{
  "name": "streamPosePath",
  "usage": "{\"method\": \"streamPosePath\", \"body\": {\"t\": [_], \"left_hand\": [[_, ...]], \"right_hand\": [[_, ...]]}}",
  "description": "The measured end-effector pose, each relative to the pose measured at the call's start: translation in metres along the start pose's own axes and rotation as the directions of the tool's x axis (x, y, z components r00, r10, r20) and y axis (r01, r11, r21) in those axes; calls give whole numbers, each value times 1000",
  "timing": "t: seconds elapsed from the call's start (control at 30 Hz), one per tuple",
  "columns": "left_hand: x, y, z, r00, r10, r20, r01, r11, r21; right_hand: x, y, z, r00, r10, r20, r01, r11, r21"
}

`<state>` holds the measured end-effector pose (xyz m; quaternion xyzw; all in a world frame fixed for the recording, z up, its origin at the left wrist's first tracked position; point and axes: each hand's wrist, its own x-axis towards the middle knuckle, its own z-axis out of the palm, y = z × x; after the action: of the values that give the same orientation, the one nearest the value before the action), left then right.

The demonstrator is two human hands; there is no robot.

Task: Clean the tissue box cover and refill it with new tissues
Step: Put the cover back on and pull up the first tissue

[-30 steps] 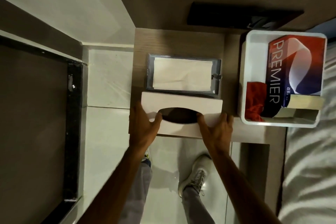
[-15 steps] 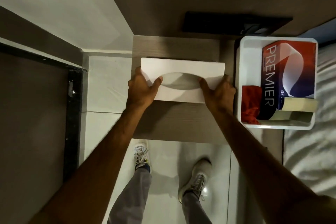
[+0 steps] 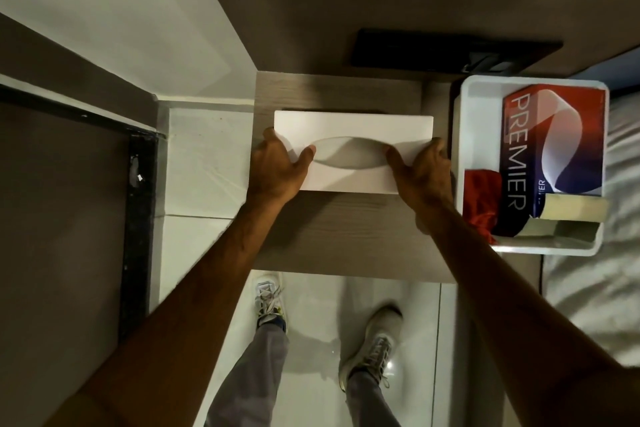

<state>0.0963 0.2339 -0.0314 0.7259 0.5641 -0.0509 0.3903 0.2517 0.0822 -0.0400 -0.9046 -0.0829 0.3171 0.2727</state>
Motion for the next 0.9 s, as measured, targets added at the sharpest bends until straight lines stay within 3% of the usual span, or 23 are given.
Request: {"method": "streamPosePath", "body": {"t": [0.57, 0.9], "left_hand": [[5, 3, 6, 999, -41, 21, 39, 998, 51], [-4, -3, 9, 996, 84, -22, -79, 981, 178]], "right_hand": [[13, 3, 2, 997, 74, -8, -74, 997, 9], [7, 10, 0, 999, -8, 32, 11, 997, -79]]}}
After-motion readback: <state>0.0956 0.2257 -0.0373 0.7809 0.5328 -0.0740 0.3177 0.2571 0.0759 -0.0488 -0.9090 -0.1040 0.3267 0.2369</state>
